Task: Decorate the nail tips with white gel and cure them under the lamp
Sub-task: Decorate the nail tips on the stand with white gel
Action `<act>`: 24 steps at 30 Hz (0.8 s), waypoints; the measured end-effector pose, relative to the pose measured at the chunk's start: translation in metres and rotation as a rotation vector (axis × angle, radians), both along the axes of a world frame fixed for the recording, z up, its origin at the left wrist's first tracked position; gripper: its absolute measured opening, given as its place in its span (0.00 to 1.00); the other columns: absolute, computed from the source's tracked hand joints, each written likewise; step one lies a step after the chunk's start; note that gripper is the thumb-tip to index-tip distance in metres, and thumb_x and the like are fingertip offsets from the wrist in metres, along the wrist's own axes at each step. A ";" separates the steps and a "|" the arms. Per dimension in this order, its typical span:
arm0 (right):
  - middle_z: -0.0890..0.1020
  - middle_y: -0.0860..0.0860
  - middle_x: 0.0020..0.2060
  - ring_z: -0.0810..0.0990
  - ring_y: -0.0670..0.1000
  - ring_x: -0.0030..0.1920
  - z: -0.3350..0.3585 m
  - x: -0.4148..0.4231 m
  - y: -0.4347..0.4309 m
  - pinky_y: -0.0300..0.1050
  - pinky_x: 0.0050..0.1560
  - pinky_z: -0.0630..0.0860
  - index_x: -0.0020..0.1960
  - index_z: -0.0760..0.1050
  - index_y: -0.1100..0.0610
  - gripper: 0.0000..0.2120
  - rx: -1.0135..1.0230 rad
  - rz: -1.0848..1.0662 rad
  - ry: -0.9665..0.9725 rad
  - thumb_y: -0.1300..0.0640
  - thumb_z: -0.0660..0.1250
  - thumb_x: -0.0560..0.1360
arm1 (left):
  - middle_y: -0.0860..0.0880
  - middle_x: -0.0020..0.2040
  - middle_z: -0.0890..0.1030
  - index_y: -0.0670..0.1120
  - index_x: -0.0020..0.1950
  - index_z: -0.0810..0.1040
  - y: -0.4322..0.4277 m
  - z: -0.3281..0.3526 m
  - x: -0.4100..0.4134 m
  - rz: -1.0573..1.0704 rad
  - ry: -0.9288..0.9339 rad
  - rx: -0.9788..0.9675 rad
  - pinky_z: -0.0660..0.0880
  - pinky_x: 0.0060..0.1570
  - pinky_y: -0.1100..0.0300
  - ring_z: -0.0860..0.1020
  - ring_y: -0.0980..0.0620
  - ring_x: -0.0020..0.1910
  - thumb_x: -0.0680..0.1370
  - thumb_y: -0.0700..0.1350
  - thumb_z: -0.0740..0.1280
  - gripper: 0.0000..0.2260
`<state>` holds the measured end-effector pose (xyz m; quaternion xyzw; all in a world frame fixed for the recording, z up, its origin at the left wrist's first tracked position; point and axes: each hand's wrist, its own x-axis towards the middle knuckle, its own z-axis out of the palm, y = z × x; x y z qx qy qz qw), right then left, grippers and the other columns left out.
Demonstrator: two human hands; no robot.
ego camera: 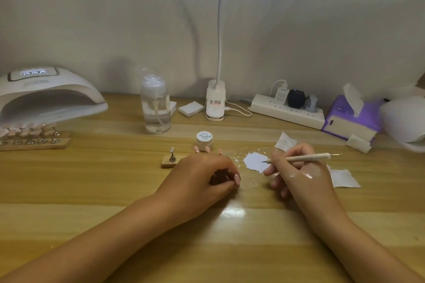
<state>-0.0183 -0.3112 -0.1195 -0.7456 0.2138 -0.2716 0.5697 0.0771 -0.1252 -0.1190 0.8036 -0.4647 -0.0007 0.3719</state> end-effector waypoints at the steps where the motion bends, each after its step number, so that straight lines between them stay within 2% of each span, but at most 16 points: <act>1: 0.85 0.53 0.31 0.76 0.46 0.23 0.000 0.000 0.001 0.37 0.21 0.69 0.42 0.72 0.58 0.10 -0.003 -0.010 0.008 0.55 0.71 0.76 | 0.63 0.42 0.83 0.57 0.43 0.82 -0.001 0.000 0.001 -0.003 0.001 0.015 0.68 0.42 0.74 0.79 0.66 0.44 0.75 0.44 0.72 0.06; 4: 0.84 0.54 0.30 0.78 0.47 0.25 -0.001 0.000 0.001 0.38 0.23 0.72 0.36 0.72 0.58 0.11 -0.013 -0.049 0.033 0.58 0.71 0.73 | 0.62 0.41 0.83 0.55 0.44 0.83 -0.003 -0.001 0.003 0.000 0.012 0.003 0.68 0.41 0.73 0.80 0.63 0.43 0.74 0.45 0.73 0.03; 7: 0.85 0.53 0.31 0.79 0.47 0.26 0.000 0.001 0.003 0.39 0.26 0.73 0.39 0.72 0.60 0.11 -0.049 -0.029 0.068 0.56 0.71 0.75 | 0.60 0.40 0.83 0.55 0.44 0.83 -0.002 -0.003 0.003 0.014 0.020 -0.015 0.70 0.40 0.70 0.80 0.61 0.41 0.73 0.47 0.74 0.03; 9: 0.85 0.50 0.31 0.80 0.44 0.28 0.000 0.002 0.003 0.43 0.33 0.75 0.42 0.73 0.61 0.14 -0.120 -0.016 0.101 0.52 0.71 0.76 | 0.59 0.39 0.82 0.56 0.44 0.83 -0.002 -0.005 0.002 0.021 0.015 -0.023 0.71 0.40 0.69 0.80 0.61 0.40 0.73 0.48 0.74 0.03; 12: 0.85 0.50 0.31 0.81 0.42 0.32 -0.001 0.004 0.002 0.46 0.41 0.74 0.41 0.73 0.62 0.14 -0.127 -0.015 0.107 0.53 0.71 0.76 | 0.61 0.39 0.81 0.58 0.44 0.82 -0.002 -0.007 0.002 0.023 -0.005 -0.017 0.72 0.41 0.66 0.79 0.60 0.40 0.73 0.49 0.74 0.04; 14: 0.85 0.49 0.31 0.79 0.40 0.31 -0.001 0.004 0.002 0.46 0.41 0.72 0.42 0.72 0.62 0.13 -0.119 -0.025 0.117 0.53 0.71 0.76 | 0.62 0.38 0.80 0.58 0.44 0.82 -0.002 -0.006 0.002 0.028 -0.003 -0.012 0.69 0.38 0.69 0.78 0.60 0.39 0.73 0.49 0.74 0.04; 17: 0.85 0.47 0.31 0.81 0.40 0.36 -0.001 0.004 0.003 0.46 0.44 0.75 0.41 0.73 0.60 0.13 -0.213 -0.020 0.132 0.52 0.71 0.76 | 0.62 0.39 0.80 0.59 0.44 0.82 -0.003 -0.006 0.003 0.033 0.014 -0.011 0.66 0.36 0.71 0.78 0.61 0.37 0.73 0.49 0.75 0.05; 18: 0.85 0.48 0.31 0.82 0.41 0.36 0.000 0.004 0.004 0.46 0.44 0.75 0.41 0.73 0.61 0.13 -0.213 -0.026 0.123 0.53 0.71 0.76 | 0.62 0.39 0.81 0.60 0.43 0.82 -0.003 -0.007 0.003 0.031 0.014 -0.011 0.66 0.36 0.71 0.78 0.61 0.37 0.73 0.49 0.75 0.05; 20: 0.85 0.49 0.31 0.82 0.43 0.31 0.001 0.003 0.004 0.44 0.37 0.74 0.41 0.73 0.61 0.13 -0.167 -0.060 0.059 0.53 0.71 0.77 | 0.61 0.40 0.81 0.60 0.43 0.82 -0.002 -0.007 0.003 0.024 0.012 -0.016 0.66 0.37 0.71 0.78 0.61 0.38 0.73 0.49 0.75 0.06; 22: 0.85 0.51 0.33 0.78 0.43 0.26 0.005 -0.001 0.007 0.40 0.30 0.71 0.43 0.72 0.58 0.12 -0.121 -0.095 -0.065 0.52 0.71 0.77 | 0.61 0.41 0.81 0.59 0.44 0.82 -0.002 -0.007 0.003 0.013 0.013 -0.020 0.67 0.37 0.71 0.78 0.60 0.39 0.73 0.49 0.74 0.05; 24: 0.86 0.52 0.36 0.79 0.46 0.26 0.010 -0.007 0.013 0.40 0.26 0.73 0.47 0.72 0.56 0.11 -0.087 -0.071 -0.180 0.50 0.70 0.77 | 0.62 0.40 0.80 0.58 0.45 0.82 -0.001 -0.006 0.003 0.005 0.008 -0.020 0.67 0.37 0.72 0.78 0.61 0.39 0.73 0.50 0.74 0.03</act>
